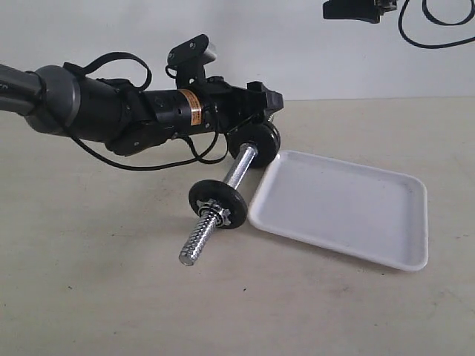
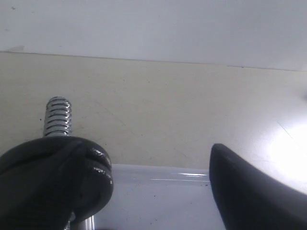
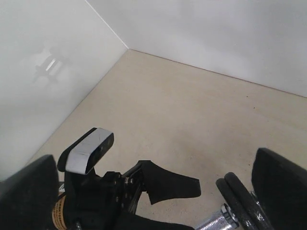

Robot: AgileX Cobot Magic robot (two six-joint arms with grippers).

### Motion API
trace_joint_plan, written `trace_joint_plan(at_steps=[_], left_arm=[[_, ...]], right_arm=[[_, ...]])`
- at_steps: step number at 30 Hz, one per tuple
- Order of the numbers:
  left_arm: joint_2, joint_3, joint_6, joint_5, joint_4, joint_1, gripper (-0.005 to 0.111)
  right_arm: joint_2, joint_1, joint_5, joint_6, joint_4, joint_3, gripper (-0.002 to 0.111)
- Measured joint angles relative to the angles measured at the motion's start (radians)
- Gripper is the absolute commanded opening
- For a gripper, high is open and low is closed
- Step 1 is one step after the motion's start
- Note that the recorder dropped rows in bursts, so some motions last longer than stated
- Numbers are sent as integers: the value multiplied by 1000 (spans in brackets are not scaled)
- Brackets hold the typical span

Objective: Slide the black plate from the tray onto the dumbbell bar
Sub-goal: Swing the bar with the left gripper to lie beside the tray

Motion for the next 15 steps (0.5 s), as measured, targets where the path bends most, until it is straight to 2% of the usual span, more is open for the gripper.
trace_joint_plan(at_steps=[15], left_arm=[[0, 0, 0, -7, 0, 0, 68]], right_arm=[[0, 0, 0, 0, -4, 0, 103]])
